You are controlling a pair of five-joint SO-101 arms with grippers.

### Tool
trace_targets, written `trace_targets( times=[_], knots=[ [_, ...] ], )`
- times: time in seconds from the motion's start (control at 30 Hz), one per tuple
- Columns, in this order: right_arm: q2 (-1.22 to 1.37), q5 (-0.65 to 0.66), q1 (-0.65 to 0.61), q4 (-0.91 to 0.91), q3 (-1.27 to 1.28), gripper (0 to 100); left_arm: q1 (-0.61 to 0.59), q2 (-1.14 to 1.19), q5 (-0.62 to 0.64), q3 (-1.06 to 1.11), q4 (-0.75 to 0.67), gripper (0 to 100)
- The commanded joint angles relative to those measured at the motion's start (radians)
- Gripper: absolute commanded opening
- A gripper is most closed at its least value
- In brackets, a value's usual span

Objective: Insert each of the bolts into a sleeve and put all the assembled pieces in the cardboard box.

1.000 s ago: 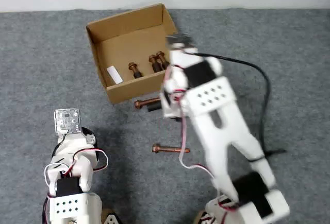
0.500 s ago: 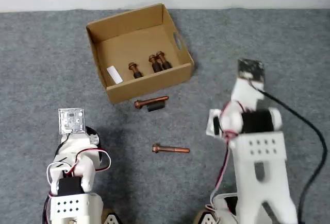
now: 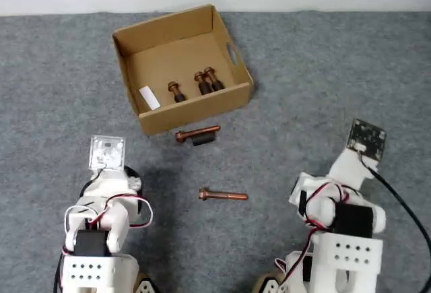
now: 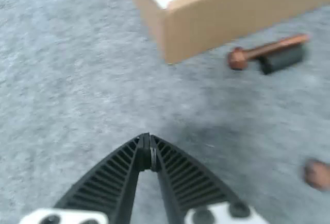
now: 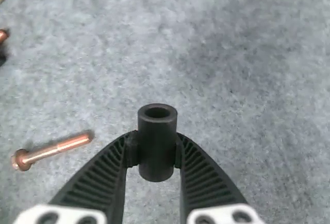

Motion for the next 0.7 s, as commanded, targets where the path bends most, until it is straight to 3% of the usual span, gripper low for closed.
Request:
trace_targets(
  times=[0.0,0.23,0.37,0.5,0.67],
  knots=[
    [-0.067,-0.009,0.019,-0.008,0.002,0.8,0.100,0.002,-0.005,-0.173,0.126,1],
    [-0.182,-0.008,0.021,-0.016,0.061,0.8,0.230,0.281,-0.002,-0.306,0.189,1],
    [-0.243,0.028,0.021,-0.019,0.089,0.8,0.261,0.559,0.078,-0.499,0.212,1],
    [-0.321,0.035,0.021,-0.044,0.129,0.8,0.328,0.824,0.078,-0.688,0.222,1],
    [-0.398,0.089,0.019,-0.064,0.172,0.8,0.423,1.114,-0.089,-0.857,0.224,2]
  ],
)
